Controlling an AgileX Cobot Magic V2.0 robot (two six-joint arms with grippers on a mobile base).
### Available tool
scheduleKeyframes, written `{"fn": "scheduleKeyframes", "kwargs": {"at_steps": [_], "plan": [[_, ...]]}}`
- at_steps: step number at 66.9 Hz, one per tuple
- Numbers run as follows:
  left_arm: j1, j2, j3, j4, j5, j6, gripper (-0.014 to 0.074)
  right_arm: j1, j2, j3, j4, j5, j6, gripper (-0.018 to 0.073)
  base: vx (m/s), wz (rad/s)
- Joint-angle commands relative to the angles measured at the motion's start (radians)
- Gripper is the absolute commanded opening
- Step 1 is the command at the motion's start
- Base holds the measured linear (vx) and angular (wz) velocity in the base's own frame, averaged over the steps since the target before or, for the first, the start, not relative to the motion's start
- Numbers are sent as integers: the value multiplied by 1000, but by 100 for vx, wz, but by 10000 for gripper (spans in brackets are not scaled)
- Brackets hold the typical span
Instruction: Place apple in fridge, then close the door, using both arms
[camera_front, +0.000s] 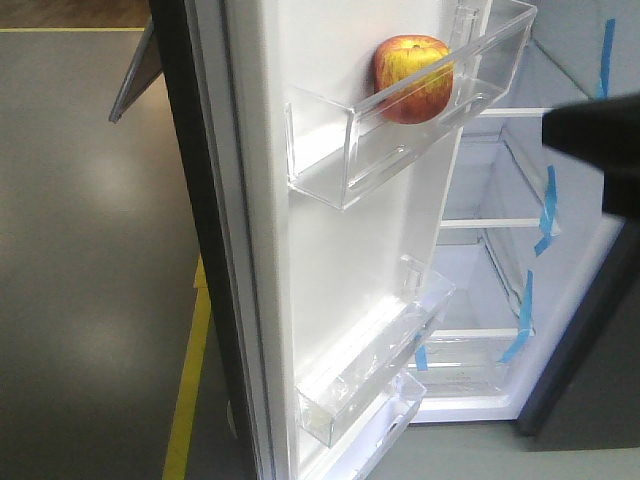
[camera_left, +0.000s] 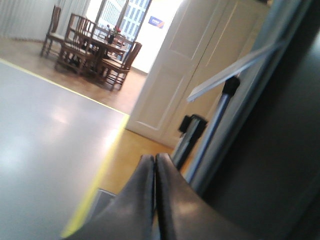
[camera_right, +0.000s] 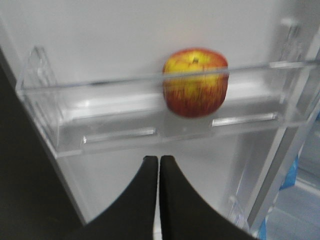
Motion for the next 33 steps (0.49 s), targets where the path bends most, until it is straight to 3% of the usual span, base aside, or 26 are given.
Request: {"fn": "scheduleKeyframes", "kwargs": {"at_steps": [1,10,19,33], "plan": [[-3,-16,20,-77,-85,-126,-6,-5,-111,115,33,-69,-13,-4,0,0],[-3,-16,20,-156,-85,-258,-6,-5,-250,302,32,-73,-13,-4,0,0],[-3,-16,20,-191,-103,-316,-6,-5,-390,438,32,-73,-12,-4,0,0],[-3,-16,15,-255,-228,-487,-6,-5,-528,543,32,-72,-5,-4,0,0]]}}
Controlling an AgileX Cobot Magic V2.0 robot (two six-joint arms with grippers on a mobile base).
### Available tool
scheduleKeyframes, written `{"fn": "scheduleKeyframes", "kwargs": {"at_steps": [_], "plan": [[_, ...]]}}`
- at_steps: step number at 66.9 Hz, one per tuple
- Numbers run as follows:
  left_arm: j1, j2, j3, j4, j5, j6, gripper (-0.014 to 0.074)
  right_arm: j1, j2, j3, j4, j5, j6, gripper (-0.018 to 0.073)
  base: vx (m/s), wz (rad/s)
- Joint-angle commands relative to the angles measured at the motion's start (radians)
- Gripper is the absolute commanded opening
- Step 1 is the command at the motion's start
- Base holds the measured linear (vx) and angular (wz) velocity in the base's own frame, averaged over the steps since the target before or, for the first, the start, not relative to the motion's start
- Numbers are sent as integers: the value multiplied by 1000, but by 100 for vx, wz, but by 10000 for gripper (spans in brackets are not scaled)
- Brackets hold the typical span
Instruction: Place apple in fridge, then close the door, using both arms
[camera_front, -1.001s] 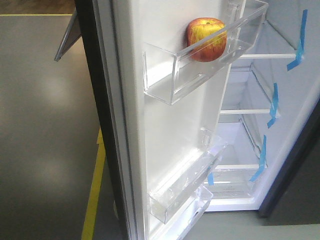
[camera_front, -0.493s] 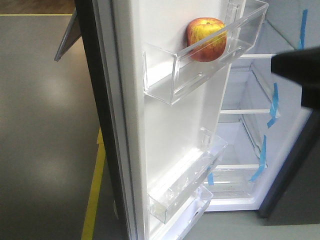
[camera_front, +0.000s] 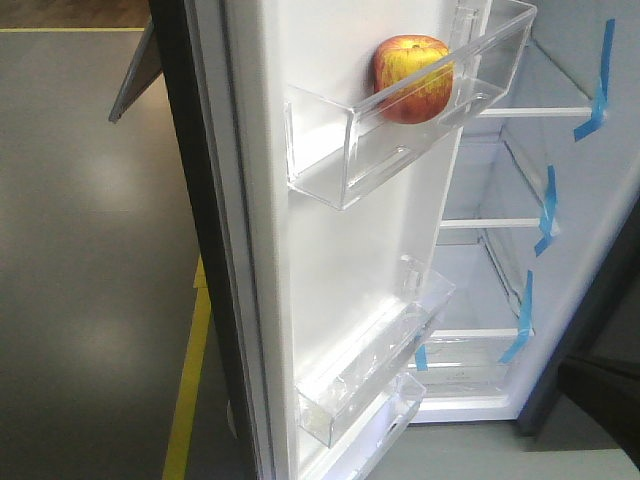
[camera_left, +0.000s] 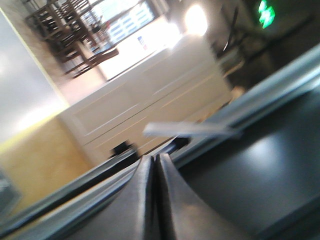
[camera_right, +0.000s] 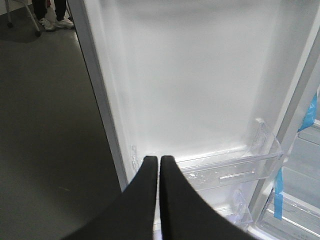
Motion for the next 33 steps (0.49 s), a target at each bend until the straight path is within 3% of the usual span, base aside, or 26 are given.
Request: {"fn": "scheduleKeyframes", "kwargs": {"at_steps": [1,6,21,33], "plan": [[-3,-16,13,-27,-127,-106,-6,-5,-37,11,36,-50,-2,-4,0,0],[-9,-16,-15,-21,-131,-161,-6,-5,-57,31,36,-50,-1,-4,0,0],[-30,19,-235,153,-73,-164,-6,-5,-68,34,38,-61,-1,-4,0,0],[-31,141,-435,209,13,-163,-6,-5,-68,34,56,-61,-2,-4,0,0]]}}
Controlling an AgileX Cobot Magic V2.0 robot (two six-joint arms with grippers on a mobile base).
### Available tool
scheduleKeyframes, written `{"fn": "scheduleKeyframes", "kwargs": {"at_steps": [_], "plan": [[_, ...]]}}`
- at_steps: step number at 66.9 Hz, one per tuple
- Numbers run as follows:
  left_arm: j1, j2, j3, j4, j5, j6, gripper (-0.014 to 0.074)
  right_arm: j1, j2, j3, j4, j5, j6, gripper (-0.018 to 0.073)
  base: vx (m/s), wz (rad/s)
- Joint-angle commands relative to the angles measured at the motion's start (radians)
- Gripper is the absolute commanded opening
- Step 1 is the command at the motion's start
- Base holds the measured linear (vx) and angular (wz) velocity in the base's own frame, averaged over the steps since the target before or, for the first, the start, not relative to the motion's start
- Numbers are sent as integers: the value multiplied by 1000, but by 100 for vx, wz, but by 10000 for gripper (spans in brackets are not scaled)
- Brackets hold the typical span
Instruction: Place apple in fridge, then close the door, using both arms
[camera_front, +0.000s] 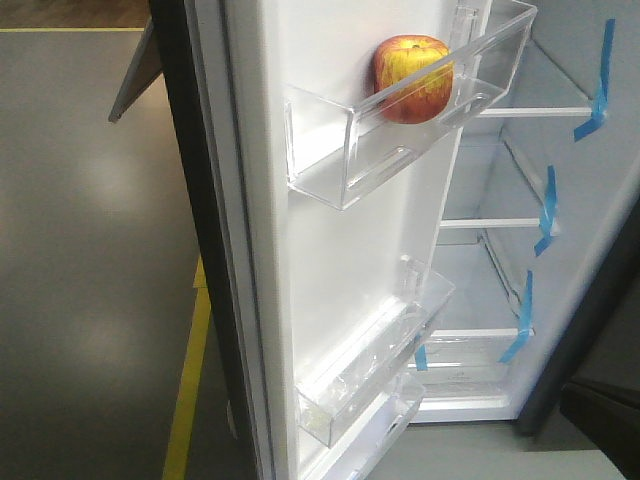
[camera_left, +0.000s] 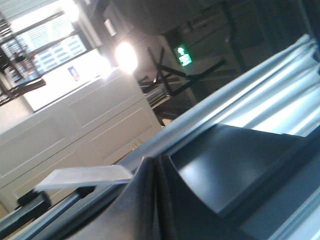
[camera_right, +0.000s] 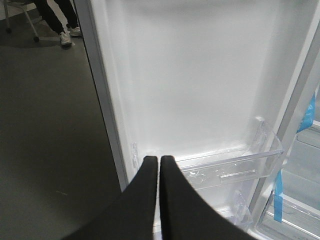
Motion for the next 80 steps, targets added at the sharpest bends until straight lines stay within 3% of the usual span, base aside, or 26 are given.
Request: {"fn": "scheduleKeyframes", "kwargs": {"at_steps": [1,20,46,61,80], "plan": [[-8,88,-122,43,4,-7,-6,-5,9,-25,53,-51,-6,-4,0,0],[-13,366,-374,68,26,-7,-6,-5,9,-25,106,-51,-5,-4,0,0],[-138,744,-631,69,-76,-11,-6,-5,9,-25,106,-69,-5,-4,0,0],[-192,986,-795,70,-59,-10,-3,-5,9,-25,104,-69,-5,-4,0,0],[-241,1161,-923,68,-51,-11,36,-5,9,-25,97,-70,-9,-4,0,0]]}}
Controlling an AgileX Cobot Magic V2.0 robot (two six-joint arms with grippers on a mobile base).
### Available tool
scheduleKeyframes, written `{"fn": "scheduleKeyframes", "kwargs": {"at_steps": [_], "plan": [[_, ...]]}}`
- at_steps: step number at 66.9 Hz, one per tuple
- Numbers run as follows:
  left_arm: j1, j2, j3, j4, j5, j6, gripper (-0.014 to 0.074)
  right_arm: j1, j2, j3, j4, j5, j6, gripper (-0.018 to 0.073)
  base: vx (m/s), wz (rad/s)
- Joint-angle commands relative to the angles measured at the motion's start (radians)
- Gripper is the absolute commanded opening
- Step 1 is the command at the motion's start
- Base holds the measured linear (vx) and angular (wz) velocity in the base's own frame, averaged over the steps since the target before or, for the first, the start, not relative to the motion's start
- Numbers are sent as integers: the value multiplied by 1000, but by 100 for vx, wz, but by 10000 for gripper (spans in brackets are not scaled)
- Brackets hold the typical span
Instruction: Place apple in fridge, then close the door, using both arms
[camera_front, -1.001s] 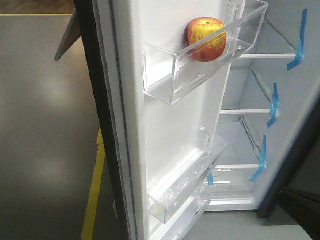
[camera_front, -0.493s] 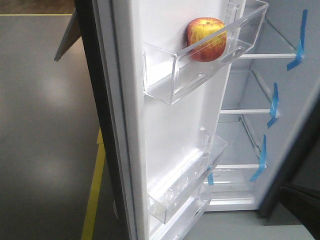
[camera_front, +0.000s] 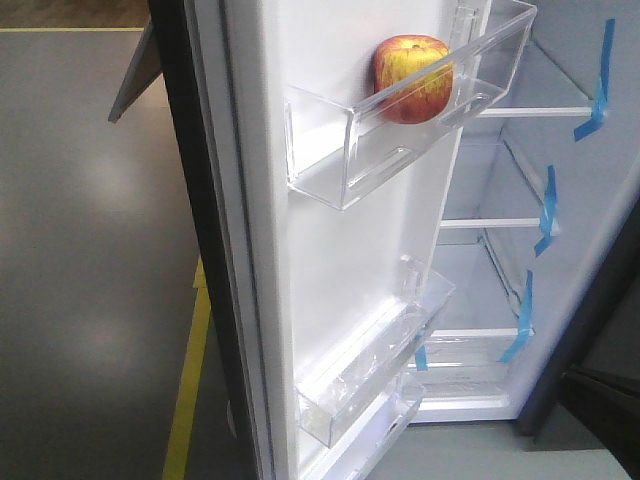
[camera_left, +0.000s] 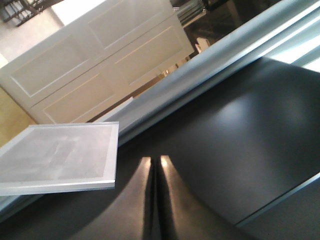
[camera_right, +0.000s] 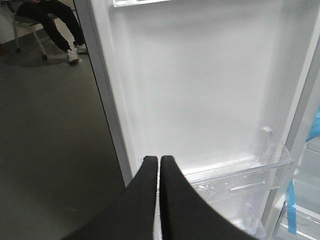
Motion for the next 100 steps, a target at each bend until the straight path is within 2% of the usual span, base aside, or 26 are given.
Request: {"fn": "scheduleKeyframes", "kwargs": {"at_steps": [1,13,26,33,49,63,100], "plan": [[-19,25,-63,2,-60,-5,41,-5,9,-25,33,-47,-9,-4,0,0],[-51,89,-131,2,-59,-42,134,-5,9,-25,33,-48,-9,-4,0,0],[-66,146,-203,2,-59,-151,257,-5,9,-25,33,-48,-9,-4,0,0],[-72,170,-238,2,-47,-169,295,-5,9,-25,33,-50,-9,-4,0,0],[-148,176,-249,8,-34,-169,298,-5,9,-25,32,-54,-10,-4,0,0],[-218,176,-249,77,-38,-169,298,-5,9,-25,32,-57,-10,-4,0,0],[-220,210,-269,110,-29,-194,298,-5,9,-25,29,-58,-10,-4,0,0]]}}
